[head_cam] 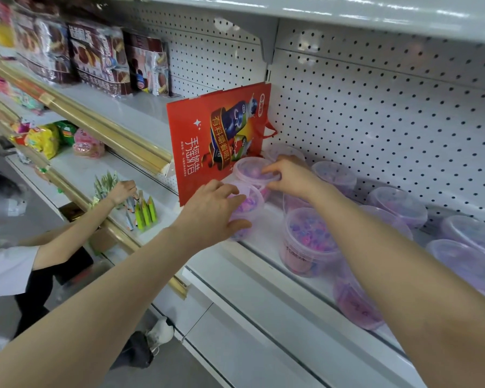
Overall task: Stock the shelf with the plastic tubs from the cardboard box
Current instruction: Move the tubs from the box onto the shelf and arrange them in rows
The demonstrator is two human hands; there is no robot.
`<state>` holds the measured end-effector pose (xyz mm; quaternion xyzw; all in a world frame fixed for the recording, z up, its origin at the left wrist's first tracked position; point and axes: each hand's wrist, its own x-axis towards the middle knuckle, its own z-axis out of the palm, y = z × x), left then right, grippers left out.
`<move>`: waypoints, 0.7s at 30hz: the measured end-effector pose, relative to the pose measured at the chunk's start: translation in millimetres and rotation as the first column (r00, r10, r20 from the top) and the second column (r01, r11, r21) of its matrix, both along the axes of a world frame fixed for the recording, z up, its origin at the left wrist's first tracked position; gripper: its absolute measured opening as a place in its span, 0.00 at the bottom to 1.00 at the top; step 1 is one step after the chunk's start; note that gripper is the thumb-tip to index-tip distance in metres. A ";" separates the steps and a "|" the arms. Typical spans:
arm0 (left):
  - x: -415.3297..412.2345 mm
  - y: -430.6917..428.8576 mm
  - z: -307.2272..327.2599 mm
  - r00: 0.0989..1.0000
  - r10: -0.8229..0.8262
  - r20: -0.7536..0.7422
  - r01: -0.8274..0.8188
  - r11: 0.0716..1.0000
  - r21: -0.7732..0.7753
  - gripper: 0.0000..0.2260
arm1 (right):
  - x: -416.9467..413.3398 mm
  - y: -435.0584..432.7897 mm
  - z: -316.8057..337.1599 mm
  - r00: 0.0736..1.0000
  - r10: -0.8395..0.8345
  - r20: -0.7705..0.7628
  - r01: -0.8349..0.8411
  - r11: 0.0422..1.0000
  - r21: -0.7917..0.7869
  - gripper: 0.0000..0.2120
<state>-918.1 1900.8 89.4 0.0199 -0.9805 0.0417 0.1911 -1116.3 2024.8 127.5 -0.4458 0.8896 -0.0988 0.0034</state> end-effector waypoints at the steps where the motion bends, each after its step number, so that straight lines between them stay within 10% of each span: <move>1: 0.3 -2.9 0.2 0.999 -0.052 -0.003 0.052 0.999 0.003 0.25 | 2.3 -1.6 -2.2 1.000 -0.005 -0.021 0.005 1.000 -0.026 0.18; 7: 13.7 -31.7 0.1 0.988 -0.157 0.015 0.152 0.975 0.163 0.24 | 18.0 -13.2 -6.0 1.000 0.020 0.000 -0.020 0.987 -0.158 0.10; 12: 12.1 -25.7 -0.3 0.998 -0.053 0.026 0.051 0.995 0.089 0.25 | 5.7 -3.3 0.8 0.985 -0.050 0.166 0.065 0.994 -0.087 0.22; 21: 0.5 -28.5 -14.4 0.988 -0.153 0.001 0.153 0.987 0.056 0.22 | 0.6 3.9 -10.8 0.994 -0.034 -0.106 0.034 0.999 -0.003 0.19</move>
